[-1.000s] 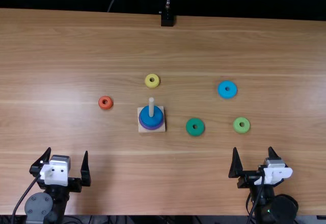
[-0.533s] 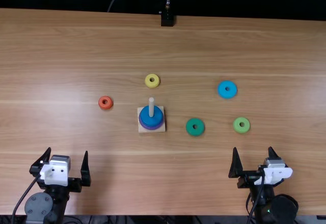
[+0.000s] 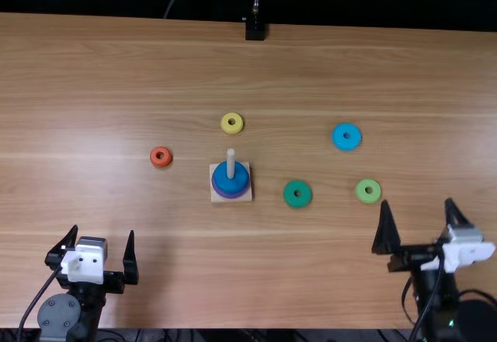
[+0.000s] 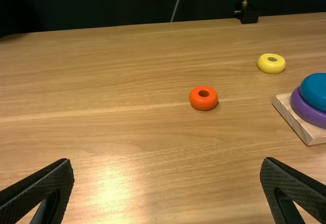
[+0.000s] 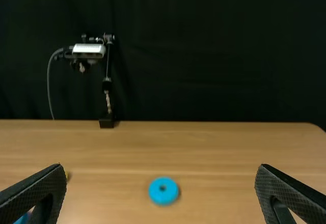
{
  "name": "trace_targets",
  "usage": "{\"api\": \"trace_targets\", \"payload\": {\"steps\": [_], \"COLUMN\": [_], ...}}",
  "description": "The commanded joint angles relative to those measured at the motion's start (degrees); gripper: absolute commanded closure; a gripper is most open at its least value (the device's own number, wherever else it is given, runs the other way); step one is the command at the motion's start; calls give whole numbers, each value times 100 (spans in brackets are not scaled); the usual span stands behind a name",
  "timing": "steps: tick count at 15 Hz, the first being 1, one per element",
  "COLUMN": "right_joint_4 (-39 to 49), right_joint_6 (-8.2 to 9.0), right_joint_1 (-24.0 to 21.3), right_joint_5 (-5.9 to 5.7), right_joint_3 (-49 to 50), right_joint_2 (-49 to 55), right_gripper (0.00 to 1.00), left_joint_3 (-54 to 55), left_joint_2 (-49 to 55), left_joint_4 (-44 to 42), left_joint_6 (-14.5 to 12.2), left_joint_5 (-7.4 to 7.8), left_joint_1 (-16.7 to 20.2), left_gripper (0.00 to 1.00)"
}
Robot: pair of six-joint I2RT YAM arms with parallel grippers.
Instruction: Build the Hanoi tower: stack the rings onto the peg from bottom to top in this color order: purple, dark blue, light blue, dark green, light green, yellow, orange.
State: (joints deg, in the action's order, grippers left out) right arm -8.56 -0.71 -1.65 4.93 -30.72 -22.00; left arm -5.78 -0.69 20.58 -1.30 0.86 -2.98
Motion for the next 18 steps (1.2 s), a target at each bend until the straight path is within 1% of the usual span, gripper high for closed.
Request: {"api": "trace_targets", "payload": {"steps": [1,5,7,8,12,13,17,18], "right_joint_4": [-68,-68,-100,-216,-1566,-1682,-1703,-1713], "right_joint_6": [71,50,50,71,124,124,113,113], "right_joint_1": [-2,288,297,297,323,332,429,481], "right_joint_5": [24,-18,-8,-8,-8,-8,-8,-39], "right_joint_3": [-549,-1859,-2676,-3080,-4557,-4812,-5269,-5313], "right_joint_2": [-1034,-3812,-5464,-6106,-7987,-8329,-9164,-9296], "right_gripper": [0,0,0,0,0,0,0,0], "left_joint_3": [578,578,578,578,578,578,578,578], "left_joint_2": [69,69,69,69,69,69,69,69], "left_joint_4": [495,495,495,495,505,495,495,495], "left_joint_6": [-49,-49,-49,-49,-49,-49,-49,-49], "left_joint_5": [93,93,93,93,93,93,93,93], "left_joint_1": [43,43,43,43,43,43,43,43], "left_gripper": [0,0,0,0,0,0,0,0]}}
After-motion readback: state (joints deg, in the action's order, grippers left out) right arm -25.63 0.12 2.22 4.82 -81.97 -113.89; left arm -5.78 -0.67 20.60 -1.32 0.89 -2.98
